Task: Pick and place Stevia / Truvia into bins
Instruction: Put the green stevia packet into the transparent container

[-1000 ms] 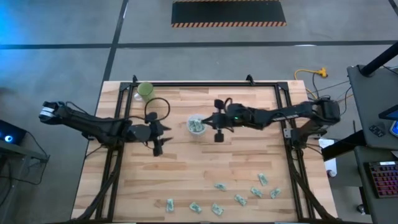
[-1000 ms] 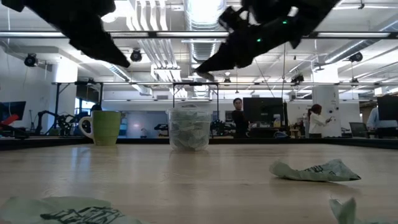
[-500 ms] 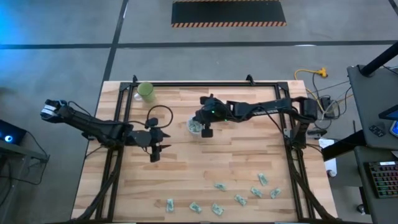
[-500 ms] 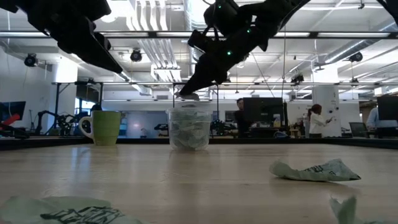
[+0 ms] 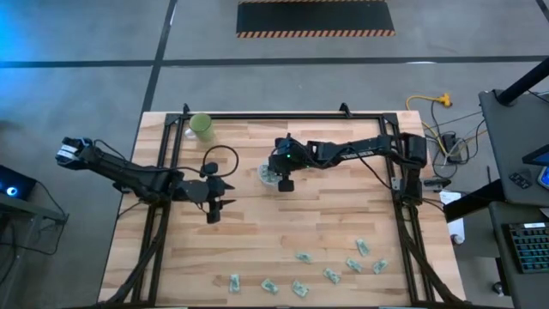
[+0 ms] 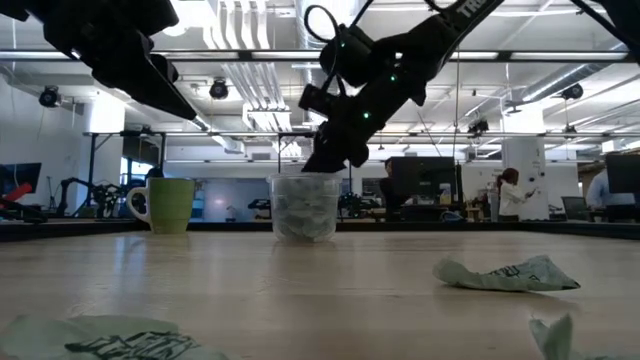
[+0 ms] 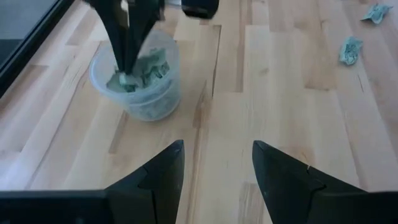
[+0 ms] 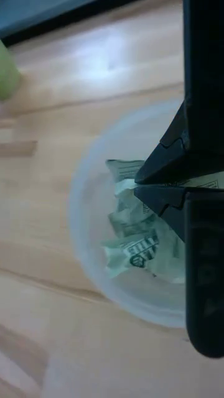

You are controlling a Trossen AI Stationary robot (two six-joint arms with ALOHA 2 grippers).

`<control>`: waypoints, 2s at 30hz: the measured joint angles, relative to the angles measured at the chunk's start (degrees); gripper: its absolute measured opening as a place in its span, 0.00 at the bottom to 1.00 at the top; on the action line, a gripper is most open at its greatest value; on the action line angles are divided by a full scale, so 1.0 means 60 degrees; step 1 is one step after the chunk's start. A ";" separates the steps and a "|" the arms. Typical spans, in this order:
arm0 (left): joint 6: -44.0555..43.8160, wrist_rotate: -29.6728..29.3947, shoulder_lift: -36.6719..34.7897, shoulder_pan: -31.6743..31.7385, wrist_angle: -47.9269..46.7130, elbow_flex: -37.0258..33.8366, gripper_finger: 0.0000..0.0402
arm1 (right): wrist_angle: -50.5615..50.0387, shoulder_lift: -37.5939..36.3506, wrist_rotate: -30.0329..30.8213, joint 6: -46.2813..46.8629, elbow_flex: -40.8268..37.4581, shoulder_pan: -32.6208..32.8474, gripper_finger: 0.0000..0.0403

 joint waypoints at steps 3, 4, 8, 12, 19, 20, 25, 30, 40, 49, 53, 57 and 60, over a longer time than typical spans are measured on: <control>0.0000 0.0000 0.0004 0.0000 -0.0011 -0.0021 0.43 | -0.0089 0.0226 -0.0028 0.0015 0.0000 0.0000 0.02; 0.0000 0.0000 0.0004 0.0000 0.0000 -0.0022 0.43 | -0.0127 0.0273 -0.0082 0.0015 0.0000 0.0000 0.02; -0.0001 -0.0004 0.0004 0.0000 -0.0002 -0.0060 0.43 | -0.0267 0.0322 -0.0220 0.0034 0.0015 0.0007 0.02; 0.0000 -0.0007 0.0004 0.0000 0.0000 -0.0091 0.43 | -0.0375 0.0258 -0.0209 0.0052 -0.0002 0.0007 0.02; 0.0000 -0.0007 0.0004 0.0000 0.0004 -0.0095 0.43 | -0.0447 0.0049 -0.0207 -0.0072 -0.0004 0.0007 0.04; 0.0000 -0.0007 0.0004 0.0000 0.0004 -0.0095 0.43 | -0.0448 0.0047 -0.0207 -0.0123 -0.0004 0.0007 0.06; -0.0004 -0.0007 0.0004 0.0000 0.0008 -0.0102 0.43 | -0.0433 0.0027 -0.0203 -0.0225 -0.0003 0.0007 0.20; -0.0004 -0.0011 0.0004 0.0000 0.0011 -0.0109 0.43 | -0.0525 -0.0029 -0.0203 -0.0080 0.0439 0.0007 0.35; -0.0036 -0.0004 0.0004 0.0000 0.0007 -0.0181 0.43 | -0.2779 -0.0821 -0.0211 -0.0345 0.1480 0.0276 0.46; -0.0606 0.1565 0.0187 -0.0129 0.0718 -0.0572 0.43 | -0.5597 -0.2082 -0.1824 -0.0430 0.1080 0.1117 0.43; -0.0866 0.2124 0.0813 -0.0651 0.1333 -0.0579 0.43 | -0.5654 -0.2626 -0.2529 -0.0231 0.0427 0.1796 0.42; -0.0874 0.2610 0.1840 -0.1355 0.2761 -0.0579 0.43 | -0.5622 -0.3177 -0.2648 0.0399 -0.0289 0.2529 0.40; -0.0878 0.2888 0.2762 -0.1842 0.3991 -0.0526 0.43 | -0.5360 -0.3585 -0.2644 0.1185 -0.0906 0.3085 0.39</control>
